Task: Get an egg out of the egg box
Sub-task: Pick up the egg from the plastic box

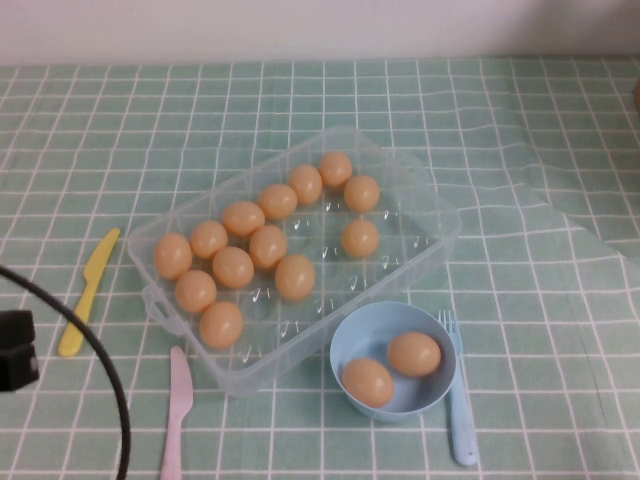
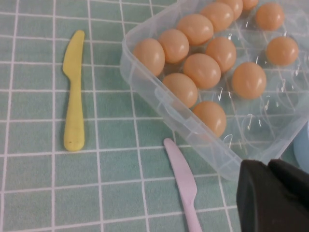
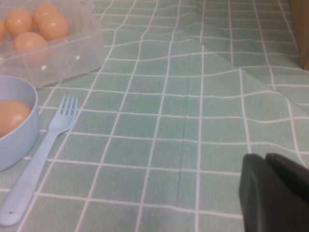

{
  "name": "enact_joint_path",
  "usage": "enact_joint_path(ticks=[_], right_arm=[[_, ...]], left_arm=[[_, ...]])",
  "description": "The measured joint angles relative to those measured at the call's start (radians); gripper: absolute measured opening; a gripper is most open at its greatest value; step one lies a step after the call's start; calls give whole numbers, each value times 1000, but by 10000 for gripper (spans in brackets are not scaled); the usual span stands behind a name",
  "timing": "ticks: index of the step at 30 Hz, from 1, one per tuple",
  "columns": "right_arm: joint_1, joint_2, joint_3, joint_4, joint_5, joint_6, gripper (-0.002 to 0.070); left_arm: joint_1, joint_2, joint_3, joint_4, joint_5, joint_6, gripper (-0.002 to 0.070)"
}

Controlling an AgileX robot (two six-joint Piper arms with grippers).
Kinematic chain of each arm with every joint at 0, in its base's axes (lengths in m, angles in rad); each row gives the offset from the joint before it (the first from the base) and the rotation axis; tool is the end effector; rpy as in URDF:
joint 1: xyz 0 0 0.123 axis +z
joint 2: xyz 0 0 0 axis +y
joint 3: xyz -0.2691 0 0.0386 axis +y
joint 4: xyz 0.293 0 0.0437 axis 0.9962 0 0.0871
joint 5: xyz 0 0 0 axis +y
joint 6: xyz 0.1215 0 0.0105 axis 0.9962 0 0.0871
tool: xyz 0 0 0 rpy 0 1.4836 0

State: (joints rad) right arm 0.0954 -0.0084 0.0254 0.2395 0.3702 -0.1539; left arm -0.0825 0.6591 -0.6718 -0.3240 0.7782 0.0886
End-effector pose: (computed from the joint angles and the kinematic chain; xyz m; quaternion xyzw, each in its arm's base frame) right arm 0.1390 0.0238 0.1632 -0.0359 0.8008 0.0836 0.5919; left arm 0.1948 -0.0435 0.2936 0.0215 0.8917 -0.1504 0.4264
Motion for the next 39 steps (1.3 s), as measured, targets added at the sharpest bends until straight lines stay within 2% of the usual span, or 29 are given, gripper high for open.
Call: enact_joint_path(ticks=[10, 14, 17, 24, 30, 36, 39], right_arm=[[0, 0, 0, 0, 0, 0, -17], [0, 0, 0, 0, 0, 0, -17], [0, 0, 0, 0, 0, 0, -17], [0, 0, 0, 0, 0, 0, -17], [0, 0, 0, 0, 0, 0, -17], [0, 0, 0, 0, 0, 0, -17], [0, 0, 0, 0, 0, 0, -17]], left_arm=[[-13, 365, -269, 4, 144, 92, 0], [-75, 542, -376, 10, 186, 129, -1], [-150, 678, -464, 34, 222, 129, -1], [-330, 921, -662, 144, 337, 70, -1], [-433, 1041, -771, 225, 428, 3, -1], [-458, 1087, -802, 239, 437, 1, 4], [-458, 1087, -802, 248, 439, 23, 62]])
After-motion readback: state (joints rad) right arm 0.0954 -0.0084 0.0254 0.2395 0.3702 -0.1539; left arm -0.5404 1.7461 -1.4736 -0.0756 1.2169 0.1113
